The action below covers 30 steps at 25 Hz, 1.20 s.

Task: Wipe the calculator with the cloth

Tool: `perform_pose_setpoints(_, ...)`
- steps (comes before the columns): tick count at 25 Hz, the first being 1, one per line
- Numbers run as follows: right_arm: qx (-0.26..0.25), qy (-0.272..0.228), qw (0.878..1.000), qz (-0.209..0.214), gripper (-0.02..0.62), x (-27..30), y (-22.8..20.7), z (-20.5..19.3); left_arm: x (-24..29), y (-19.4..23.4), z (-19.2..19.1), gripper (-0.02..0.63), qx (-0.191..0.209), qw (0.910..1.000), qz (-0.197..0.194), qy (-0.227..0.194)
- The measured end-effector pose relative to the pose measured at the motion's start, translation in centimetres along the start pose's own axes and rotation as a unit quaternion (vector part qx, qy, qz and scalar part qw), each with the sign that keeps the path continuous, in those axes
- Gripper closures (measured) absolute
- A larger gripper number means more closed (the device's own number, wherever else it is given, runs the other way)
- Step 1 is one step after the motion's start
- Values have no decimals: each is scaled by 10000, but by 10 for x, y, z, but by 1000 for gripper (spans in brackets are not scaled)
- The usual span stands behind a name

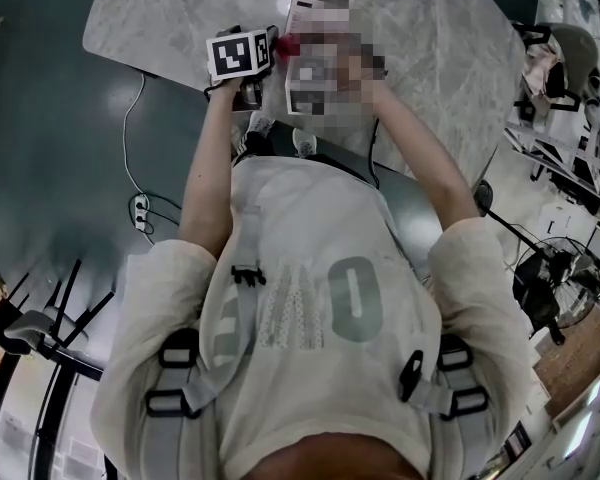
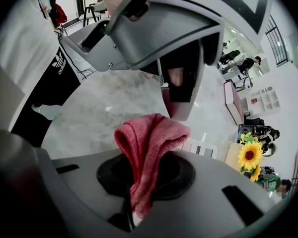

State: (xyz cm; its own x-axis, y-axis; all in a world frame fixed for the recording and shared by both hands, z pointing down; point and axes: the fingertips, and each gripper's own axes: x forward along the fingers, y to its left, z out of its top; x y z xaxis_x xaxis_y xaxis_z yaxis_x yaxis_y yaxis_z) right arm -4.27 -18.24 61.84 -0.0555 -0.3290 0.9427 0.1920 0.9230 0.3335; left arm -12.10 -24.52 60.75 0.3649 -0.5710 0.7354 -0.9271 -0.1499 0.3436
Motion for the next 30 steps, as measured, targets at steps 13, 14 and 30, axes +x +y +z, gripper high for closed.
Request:
perform_pose_setpoints(13, 169, -99, 9998, -30, 540, -1, 0, 1, 0, 1, 1, 299, -221, 9997, -30, 55)
perform_pose_setpoints(14, 184, -114, 9998, -20, 540, -1, 0, 2, -1, 2, 1, 299, -362, 9993, -81, 60)
perform_pose_setpoints(30, 1366, -555, 9803, -1313, 540, -88, -118, -40, -50, -43, 121, 298, 277, 9947, -186, -972)
